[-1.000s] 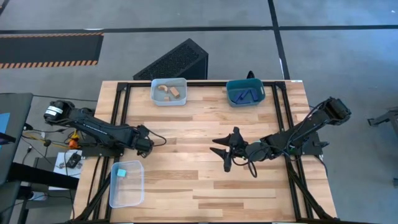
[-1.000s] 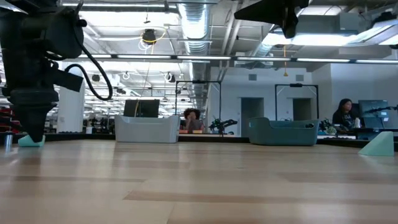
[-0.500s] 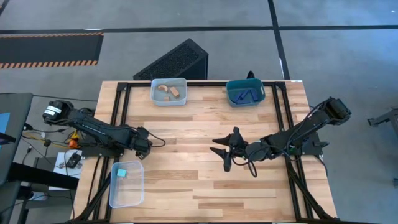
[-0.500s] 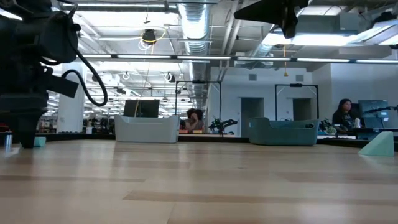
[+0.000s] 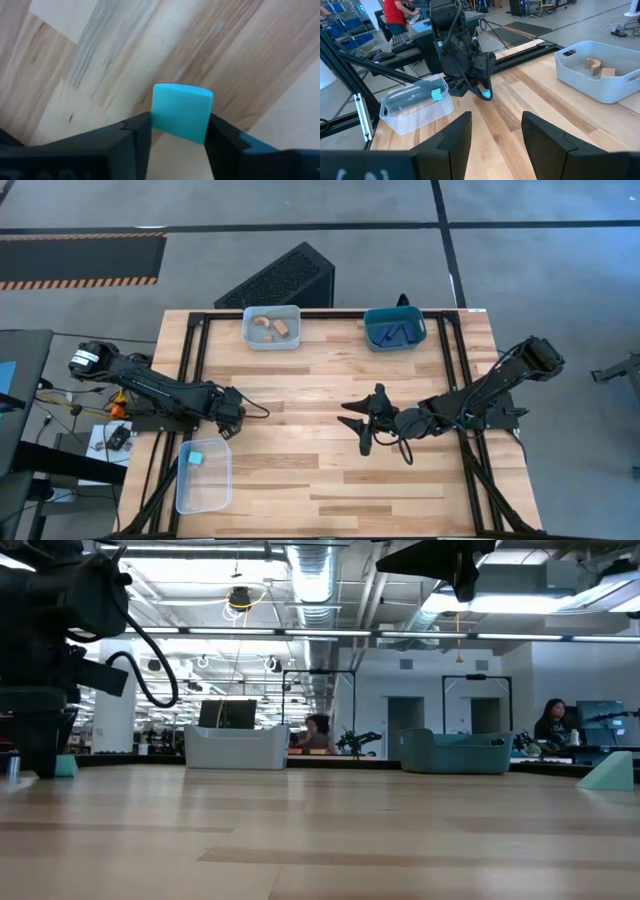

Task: Sort & place blocks by color
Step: Put the light blue block into the transparent bin

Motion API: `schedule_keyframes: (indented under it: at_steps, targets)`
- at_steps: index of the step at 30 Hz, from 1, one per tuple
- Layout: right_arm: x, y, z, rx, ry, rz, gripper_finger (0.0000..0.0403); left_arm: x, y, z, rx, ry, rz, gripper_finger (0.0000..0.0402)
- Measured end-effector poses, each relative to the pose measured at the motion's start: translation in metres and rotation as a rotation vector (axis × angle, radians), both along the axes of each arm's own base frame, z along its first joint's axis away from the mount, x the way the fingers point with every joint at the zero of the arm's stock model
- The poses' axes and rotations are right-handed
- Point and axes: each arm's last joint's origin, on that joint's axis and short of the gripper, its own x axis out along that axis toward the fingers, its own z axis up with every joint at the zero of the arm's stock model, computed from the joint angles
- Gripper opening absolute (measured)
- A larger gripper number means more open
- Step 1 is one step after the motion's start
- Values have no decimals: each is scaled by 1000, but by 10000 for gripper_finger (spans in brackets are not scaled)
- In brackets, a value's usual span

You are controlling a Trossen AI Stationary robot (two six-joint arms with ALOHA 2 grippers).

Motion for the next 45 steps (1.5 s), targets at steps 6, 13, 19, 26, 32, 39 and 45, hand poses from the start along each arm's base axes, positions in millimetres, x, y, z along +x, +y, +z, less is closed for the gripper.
schedule_keyframes:
  at_steps: [6, 13, 19, 26, 32, 39, 45]
  targets:
    - [0, 0, 0, 0, 0, 0, 195, 3, -1, 0, 0, -33, -3, 94]
    - [0, 0, 0, 0, 0, 0, 195, 9, -1, 8, 37, -43, -33, 91]
    - [1, -2, 0, -15, 4, -3, 195, 21, -2, 30, 107, -87, -49, 60]
    - [1, -4, 0, -16, 5, -8, 195, 28, -4, 41, 106, -106, -102, 55]
    - [1, -3, 0, -17, 5, -4, 195, 25, -12, 61, 27, -6, -185, 50]
    - [2, -6, 0, -24, 8, -11, 195, 14, -49, 119, -119, -11, -354, 51]
    - [3, -8, 0, -19, 12, 3, 195, -18, -104, 139, -269, -144, -584, 51]
